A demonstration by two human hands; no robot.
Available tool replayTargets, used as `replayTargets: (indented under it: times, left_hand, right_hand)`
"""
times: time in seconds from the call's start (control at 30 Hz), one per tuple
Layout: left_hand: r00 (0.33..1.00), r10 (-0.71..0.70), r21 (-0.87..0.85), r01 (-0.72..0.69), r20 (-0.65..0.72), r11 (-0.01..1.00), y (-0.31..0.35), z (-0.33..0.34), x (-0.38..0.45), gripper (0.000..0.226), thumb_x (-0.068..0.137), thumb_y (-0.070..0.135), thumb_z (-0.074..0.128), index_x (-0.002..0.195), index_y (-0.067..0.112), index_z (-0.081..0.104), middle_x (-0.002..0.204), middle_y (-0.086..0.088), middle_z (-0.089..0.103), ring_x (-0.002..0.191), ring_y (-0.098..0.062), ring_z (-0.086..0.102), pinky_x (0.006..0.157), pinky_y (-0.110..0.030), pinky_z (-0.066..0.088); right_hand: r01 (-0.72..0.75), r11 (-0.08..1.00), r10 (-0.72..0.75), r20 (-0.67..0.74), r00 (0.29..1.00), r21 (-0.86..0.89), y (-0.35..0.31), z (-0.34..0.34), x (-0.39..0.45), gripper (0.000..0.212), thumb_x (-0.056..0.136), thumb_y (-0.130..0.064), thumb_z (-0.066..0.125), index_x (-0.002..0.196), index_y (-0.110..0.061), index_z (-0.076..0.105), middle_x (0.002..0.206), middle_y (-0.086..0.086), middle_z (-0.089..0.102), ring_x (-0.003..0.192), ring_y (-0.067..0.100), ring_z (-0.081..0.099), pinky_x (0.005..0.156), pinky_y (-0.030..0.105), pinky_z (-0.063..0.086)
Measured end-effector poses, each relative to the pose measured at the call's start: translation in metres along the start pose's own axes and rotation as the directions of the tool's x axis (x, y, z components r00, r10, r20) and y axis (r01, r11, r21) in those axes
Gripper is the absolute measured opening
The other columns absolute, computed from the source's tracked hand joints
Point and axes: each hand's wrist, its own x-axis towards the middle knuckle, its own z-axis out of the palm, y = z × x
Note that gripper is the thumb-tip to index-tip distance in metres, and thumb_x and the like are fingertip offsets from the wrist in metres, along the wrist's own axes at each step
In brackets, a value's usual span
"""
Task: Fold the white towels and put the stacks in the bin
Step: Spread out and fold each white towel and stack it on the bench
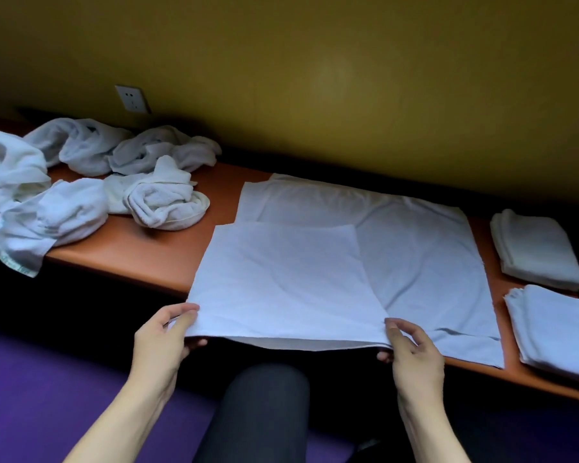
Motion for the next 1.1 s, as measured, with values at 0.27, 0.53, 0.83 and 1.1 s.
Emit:
replayTargets:
  times: [0.27,0.53,0.83,1.1]
  left_hand:
    - [0.988,-0.045,-0.114,0.063,0.146,0.991,-0.012,-0.009,-0.001,0.048,0.089,-0.019,0.035,0.116,0.006,0.065,0.117,-0.015,0.068,0.086,-0.020,0.067,0.065,-0.019,0.054]
    - [0.931,0.363,0.431,-0.346,0.045,0.834,0.011,0.007,0.040,0.010,0.089,0.015,0.075,0.093,0.024,0.075,0.095,-0.001,0.075,0.088,-0.018,0.068,0.083,-0.032,0.053]
    - [0.903,0.425,0.467,-0.402,0.059,0.788,0.030,0.061,0.139,0.026,0.091,0.041,0.068,0.095,0.016,0.065,0.086,-0.006,0.072,0.084,-0.030,0.067,0.080,-0.045,0.054]
    - [0.921,0.389,0.556,-0.334,0.020,0.761,0.027,0.093,0.198,0.019,0.098,0.029,0.062,0.093,0.011,0.063,0.077,0.002,0.063,0.082,-0.025,0.058,0.071,-0.031,0.036]
  right_hand:
    - [-0.213,0.903,0.140,0.213,0.967,0.374,0.002,-0.001,0.012,0.014,0.097,-0.001,0.056,0.105,-0.008,0.063,0.087,0.005,0.076,0.082,0.018,0.075,0.073,0.024,0.058]
    - [0.151,0.987,-0.150,0.022,0.988,-0.054,-0.016,0.031,0.075,0.012,0.091,-0.025,0.073,0.090,-0.013,0.072,0.070,0.001,0.064,0.061,0.009,0.056,0.060,0.018,0.044]
    - [0.239,0.954,-0.232,0.057,0.971,-0.182,-0.033,0.094,0.161,0.021,0.097,-0.036,0.064,0.092,-0.016,0.067,0.077,-0.001,0.066,0.069,0.011,0.056,0.065,0.026,0.043]
    - [0.200,0.928,-0.193,0.055,0.980,-0.314,-0.026,0.128,0.210,0.032,0.095,-0.048,0.061,0.096,-0.017,0.067,0.085,0.002,0.068,0.073,0.018,0.060,0.062,0.027,0.045]
